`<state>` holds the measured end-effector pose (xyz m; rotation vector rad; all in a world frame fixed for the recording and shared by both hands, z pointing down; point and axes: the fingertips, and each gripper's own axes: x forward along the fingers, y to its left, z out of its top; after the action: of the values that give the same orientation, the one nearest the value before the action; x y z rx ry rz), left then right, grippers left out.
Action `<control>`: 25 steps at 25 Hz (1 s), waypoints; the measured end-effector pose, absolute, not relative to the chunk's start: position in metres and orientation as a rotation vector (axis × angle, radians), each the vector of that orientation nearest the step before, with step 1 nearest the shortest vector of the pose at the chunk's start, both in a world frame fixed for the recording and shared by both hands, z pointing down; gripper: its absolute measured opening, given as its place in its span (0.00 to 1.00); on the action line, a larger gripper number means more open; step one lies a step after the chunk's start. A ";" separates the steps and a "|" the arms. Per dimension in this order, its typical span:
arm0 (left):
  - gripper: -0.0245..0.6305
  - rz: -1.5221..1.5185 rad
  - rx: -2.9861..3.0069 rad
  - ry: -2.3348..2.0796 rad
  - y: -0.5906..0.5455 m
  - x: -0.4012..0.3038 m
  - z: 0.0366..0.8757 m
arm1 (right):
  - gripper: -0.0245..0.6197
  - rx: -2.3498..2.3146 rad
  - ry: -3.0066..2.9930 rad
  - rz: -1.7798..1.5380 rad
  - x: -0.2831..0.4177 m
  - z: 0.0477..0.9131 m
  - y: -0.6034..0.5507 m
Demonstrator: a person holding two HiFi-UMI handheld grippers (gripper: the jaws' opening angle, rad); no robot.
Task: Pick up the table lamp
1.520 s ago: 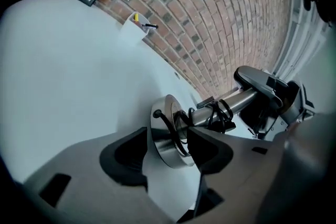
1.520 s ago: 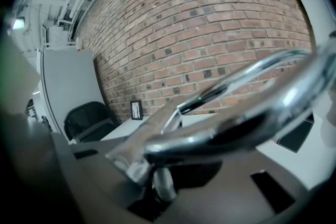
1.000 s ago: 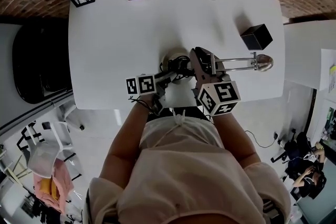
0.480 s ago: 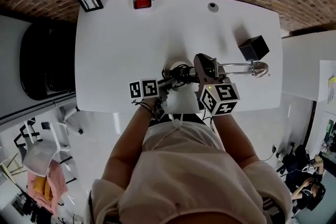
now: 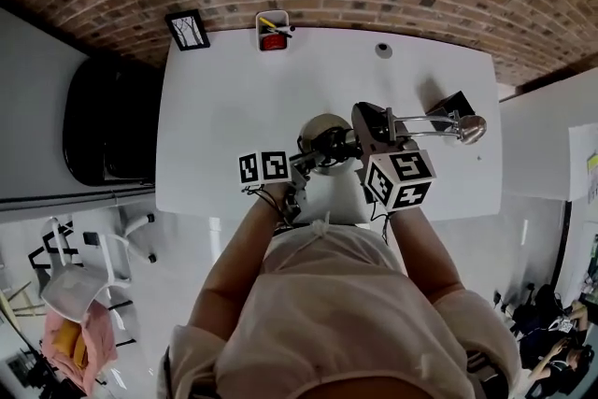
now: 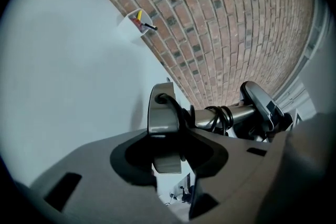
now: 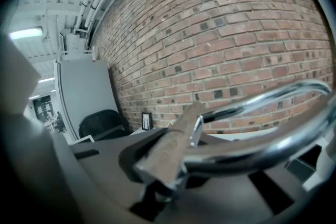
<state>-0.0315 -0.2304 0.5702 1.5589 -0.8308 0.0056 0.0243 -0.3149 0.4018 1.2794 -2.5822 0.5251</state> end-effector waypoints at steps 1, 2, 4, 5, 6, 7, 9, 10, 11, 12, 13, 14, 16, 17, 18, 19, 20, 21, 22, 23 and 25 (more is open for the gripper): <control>0.26 -0.005 1.571 -0.836 -0.233 -0.034 0.563 | 0.10 1.282 -2.589 0.510 0.023 0.394 -0.315; 0.26 -0.017 1.585 -0.840 -0.237 -0.036 0.555 | 0.10 1.287 -2.596 0.495 0.021 0.385 -0.316; 0.26 -0.042 1.619 -0.844 -0.248 -0.040 0.539 | 0.10 1.308 -2.605 0.461 0.018 0.367 -0.322; 0.26 -0.055 1.636 -0.841 -0.254 -0.041 0.530 | 0.10 1.320 -2.606 0.443 0.017 0.357 -0.325; 0.26 -0.068 1.651 -0.836 -0.260 -0.042 0.521 | 0.10 1.329 -2.607 0.423 0.015 0.348 -0.328; 0.26 -0.081 1.663 -0.829 -0.264 -0.043 0.512 | 0.10 1.334 -2.607 0.401 0.014 0.338 -0.330; 0.26 -0.107 1.683 -0.819 -0.270 -0.044 0.495 | 0.10 1.335 -2.611 0.358 0.011 0.319 -0.333; 0.26 -0.121 1.694 -0.816 -0.274 -0.045 0.487 | 0.10 1.335 -2.616 0.336 0.009 0.310 -0.334; 0.27 -0.132 1.704 -0.814 -0.277 -0.046 0.481 | 0.10 1.335 -2.621 0.315 0.007 0.302 -0.335; 0.27 -0.141 1.715 -0.814 -0.280 -0.048 0.475 | 0.10 1.336 -2.625 0.294 0.005 0.296 -0.336; 0.27 -0.147 1.724 -0.815 -0.282 -0.050 0.470 | 0.10 1.338 -2.630 0.277 0.003 0.290 -0.336; 0.27 -0.151 1.733 -0.817 -0.284 -0.052 0.466 | 0.10 1.341 -2.633 0.263 0.001 0.285 -0.336; 0.27 -0.159 1.753 -0.824 -0.289 -0.057 0.457 | 0.10 1.353 -2.642 0.245 -0.001 0.277 -0.336; 0.27 -0.162 1.763 -0.828 -0.291 -0.058 0.453 | 0.10 1.359 -2.648 0.239 -0.002 0.273 -0.336; 0.27 -0.165 1.773 -0.831 -0.293 -0.059 0.449 | 0.10 1.365 -2.654 0.233 -0.001 0.269 -0.336; 0.27 -0.168 1.781 -0.833 -0.294 -0.060 0.446 | 0.10 1.370 -2.658 0.227 -0.001 0.266 -0.337; 0.27 -0.171 1.788 -0.835 -0.296 -0.060 0.443 | 0.10 1.373 -2.661 0.223 -0.001 0.263 -0.337; 0.27 -0.172 1.792 -0.835 -0.297 -0.061 0.441 | 0.10 1.375 -2.662 0.218 -0.001 0.261 -0.337; 0.27 -0.173 1.793 -0.835 -0.298 -0.061 0.439 | 0.10 1.374 -2.663 0.212 -0.002 0.259 -0.337; 0.27 -0.174 1.793 -0.835 -0.298 -0.061 0.439 | 0.10 1.373 -2.662 0.208 -0.003 0.259 -0.337; 0.27 -0.175 1.790 -0.832 -0.296 -0.060 0.440 | 0.10 1.369 -2.658 0.205 -0.003 0.259 -0.336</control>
<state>-0.0605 -0.2959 0.4395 1.7905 -0.8321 -0.1747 -0.0031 -0.3357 0.2591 1.3685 -2.6584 0.2054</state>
